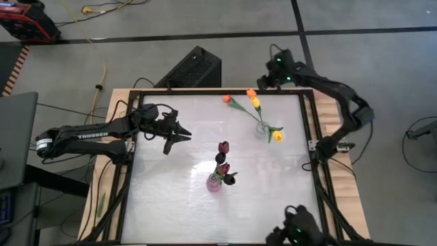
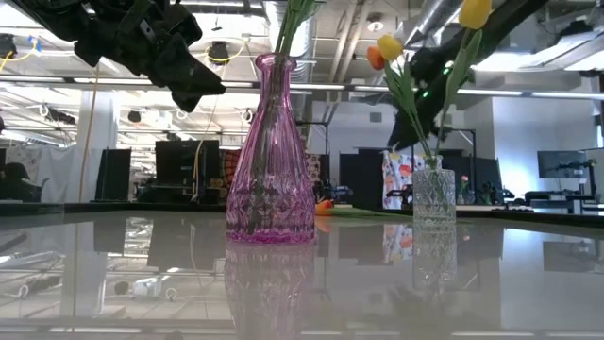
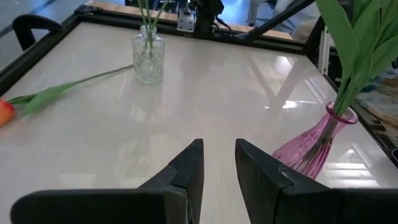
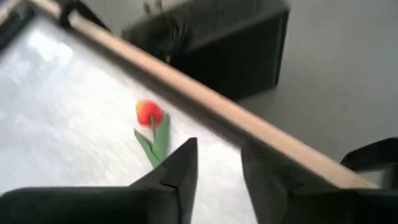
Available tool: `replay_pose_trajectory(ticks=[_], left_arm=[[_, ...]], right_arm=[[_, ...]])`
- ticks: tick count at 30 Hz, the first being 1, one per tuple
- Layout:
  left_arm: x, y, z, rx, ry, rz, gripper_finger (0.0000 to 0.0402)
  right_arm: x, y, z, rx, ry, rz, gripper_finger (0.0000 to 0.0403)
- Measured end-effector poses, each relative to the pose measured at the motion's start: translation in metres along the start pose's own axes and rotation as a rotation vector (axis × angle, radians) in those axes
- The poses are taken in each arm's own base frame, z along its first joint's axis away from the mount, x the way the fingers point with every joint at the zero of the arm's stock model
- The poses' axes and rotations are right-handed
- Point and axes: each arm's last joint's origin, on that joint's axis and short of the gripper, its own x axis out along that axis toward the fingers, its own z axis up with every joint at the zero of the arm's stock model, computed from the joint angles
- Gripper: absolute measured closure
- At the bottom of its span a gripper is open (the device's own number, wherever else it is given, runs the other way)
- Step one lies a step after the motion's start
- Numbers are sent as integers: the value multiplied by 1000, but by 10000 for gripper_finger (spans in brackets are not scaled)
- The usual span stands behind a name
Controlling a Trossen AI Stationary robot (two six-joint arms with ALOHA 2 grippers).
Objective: Sort flowers into vase by color
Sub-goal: Put the orange flower into the transparent vase
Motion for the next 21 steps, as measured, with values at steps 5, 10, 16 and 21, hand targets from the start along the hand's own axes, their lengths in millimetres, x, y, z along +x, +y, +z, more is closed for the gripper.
replay_pose_trajectory(ticks=[5,10,16,21], left_arm=[[0,0,0,-13,3,0,322],[0,0,-1,-18,9,0,322],[0,0,-1,-9,11,0,322],[0,0,-2,-10,15,0,322]], right_arm=[[40,-3,2,-41,167,2,195],[78,10,-12,-171,361,37,167],[107,32,-28,-312,495,95,173],[116,46,-34,-371,569,117,179]])
